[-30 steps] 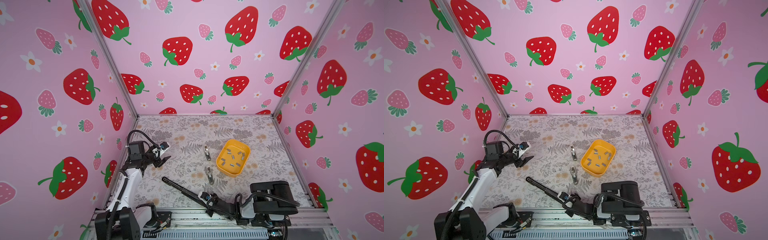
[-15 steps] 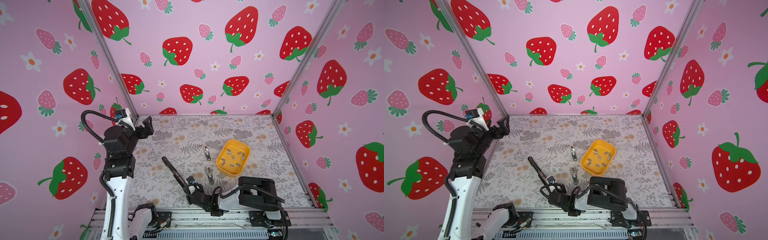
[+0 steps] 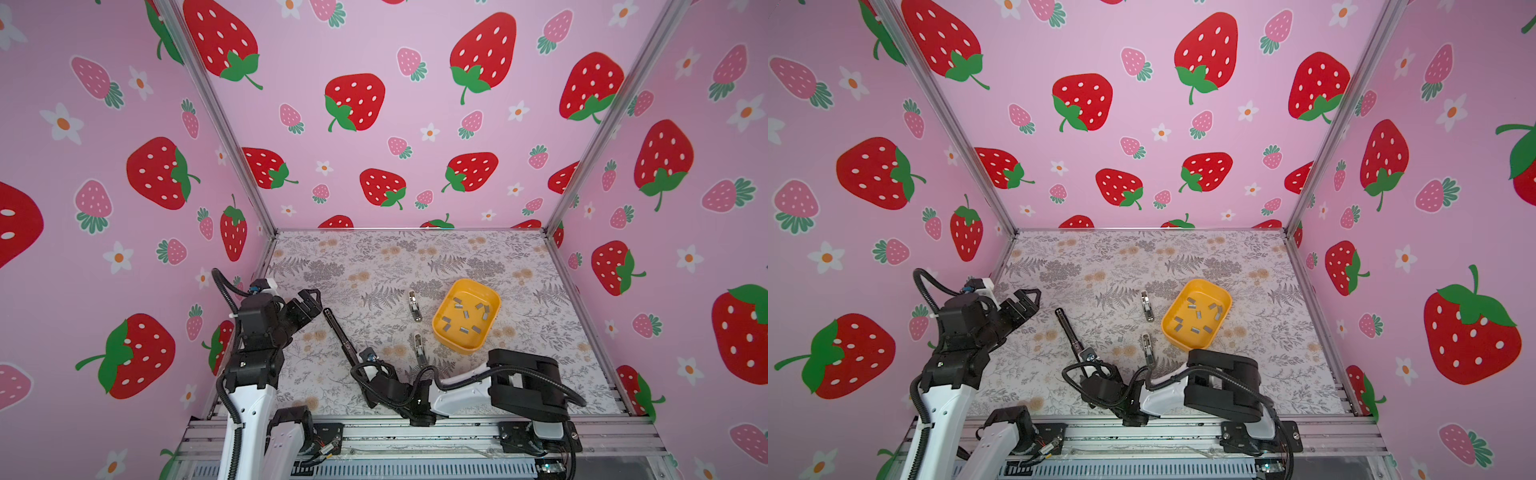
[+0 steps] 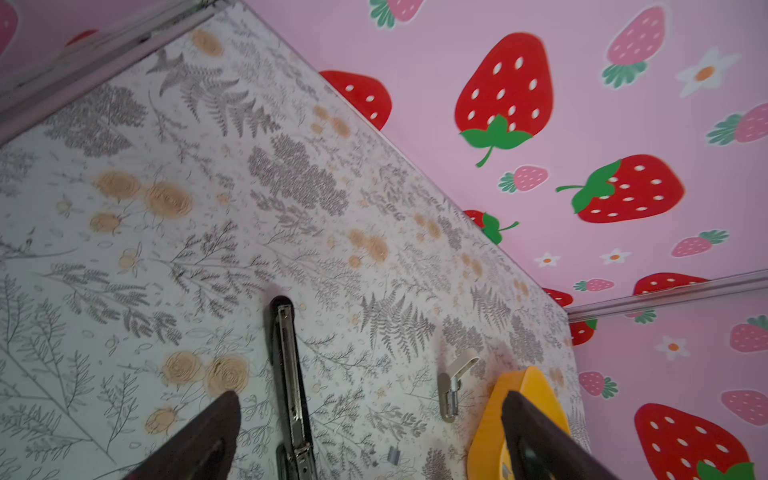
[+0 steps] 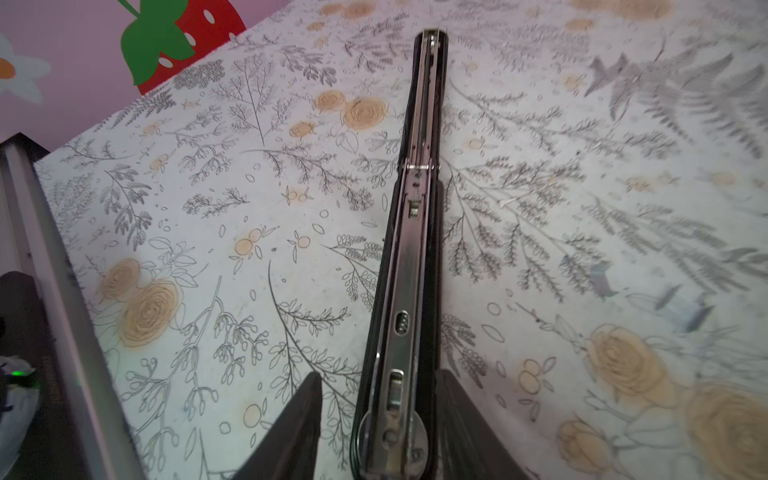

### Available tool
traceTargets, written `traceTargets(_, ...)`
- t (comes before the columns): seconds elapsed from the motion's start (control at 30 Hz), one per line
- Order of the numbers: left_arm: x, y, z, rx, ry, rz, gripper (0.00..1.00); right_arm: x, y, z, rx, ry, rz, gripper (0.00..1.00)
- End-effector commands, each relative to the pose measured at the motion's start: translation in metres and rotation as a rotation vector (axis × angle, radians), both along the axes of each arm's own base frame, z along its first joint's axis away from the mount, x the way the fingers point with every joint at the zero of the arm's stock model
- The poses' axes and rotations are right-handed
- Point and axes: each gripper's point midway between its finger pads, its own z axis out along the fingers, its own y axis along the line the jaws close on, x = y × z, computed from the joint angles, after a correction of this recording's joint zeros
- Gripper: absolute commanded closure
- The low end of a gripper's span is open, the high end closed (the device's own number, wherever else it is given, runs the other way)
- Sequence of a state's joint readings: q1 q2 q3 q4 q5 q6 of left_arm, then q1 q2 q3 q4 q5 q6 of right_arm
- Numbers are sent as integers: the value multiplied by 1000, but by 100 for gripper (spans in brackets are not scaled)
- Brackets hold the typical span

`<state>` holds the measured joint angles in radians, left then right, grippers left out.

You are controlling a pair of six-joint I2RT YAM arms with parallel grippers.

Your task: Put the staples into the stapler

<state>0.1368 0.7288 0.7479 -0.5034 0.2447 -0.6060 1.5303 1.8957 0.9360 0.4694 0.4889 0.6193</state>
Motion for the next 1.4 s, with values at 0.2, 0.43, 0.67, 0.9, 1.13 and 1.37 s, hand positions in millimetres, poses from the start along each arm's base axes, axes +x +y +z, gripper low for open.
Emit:
traceTargets(0.2,-16,17,-91,95,137,75,1,75,-59,28,-52,46,-190,65)
traceTargets(0.43,-34,20,-117,120,168,91,1,114,-59,-6,-94,155,-270,76)
traceTargets(0.67,-39,20,-110,115,94,106,1,129,-62,-23,-177,190,-344,82)
traceTargets(0.9,-38,16,-110,128,100,85,1,126,-61,-36,-208,213,-340,80)
traceTargets(1.13,-39,15,-109,128,96,83,1,124,-66,-47,-245,223,-354,80)
traceTargets(1.37,-39,14,-109,128,90,76,1,118,-67,-57,-276,228,-353,88)
